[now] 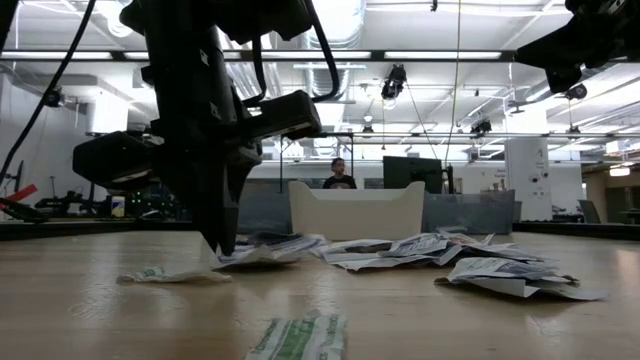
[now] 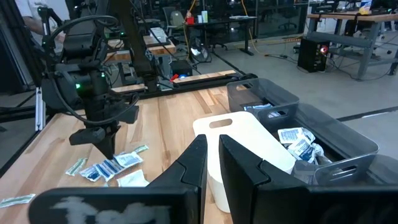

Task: Pick & Place First Aid Supplies
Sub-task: Put the left blue bandage pack into the left gray bin, then put the top blue bandage pack into the left gray bin

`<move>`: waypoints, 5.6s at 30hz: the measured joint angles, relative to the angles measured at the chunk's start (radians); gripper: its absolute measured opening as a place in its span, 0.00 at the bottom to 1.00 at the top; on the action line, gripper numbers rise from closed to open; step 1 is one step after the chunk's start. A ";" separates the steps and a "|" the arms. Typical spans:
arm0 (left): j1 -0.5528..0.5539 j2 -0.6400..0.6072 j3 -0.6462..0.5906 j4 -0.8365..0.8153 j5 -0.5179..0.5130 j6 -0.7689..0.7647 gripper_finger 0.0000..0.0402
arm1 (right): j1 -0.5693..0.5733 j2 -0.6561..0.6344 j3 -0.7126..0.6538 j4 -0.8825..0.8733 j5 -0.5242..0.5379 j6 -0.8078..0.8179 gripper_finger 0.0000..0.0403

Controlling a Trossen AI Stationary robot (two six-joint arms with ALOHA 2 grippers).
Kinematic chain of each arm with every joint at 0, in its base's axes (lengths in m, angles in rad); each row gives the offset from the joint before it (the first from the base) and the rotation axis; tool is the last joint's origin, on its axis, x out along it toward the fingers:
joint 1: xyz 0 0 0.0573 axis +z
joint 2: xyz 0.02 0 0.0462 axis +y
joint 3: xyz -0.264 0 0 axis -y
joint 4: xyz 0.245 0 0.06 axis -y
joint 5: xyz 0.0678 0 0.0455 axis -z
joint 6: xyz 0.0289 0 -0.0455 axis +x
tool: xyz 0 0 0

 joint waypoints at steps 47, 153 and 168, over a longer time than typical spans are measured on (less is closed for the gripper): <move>0.023 -0.003 0.350 0.102 -0.394 1.017 0.00 | 0.000 0.000 0.000 0.000 0.000 0.000 0.10; 0.702 -0.145 0.511 -0.550 0.308 1.400 0.28 | 0.000 0.000 0.000 0.000 0.001 -0.018 0.10; 0.272 -0.147 0.491 -0.458 0.187 1.004 0.28 | 0.000 0.000 0.000 0.000 0.001 -0.018 0.10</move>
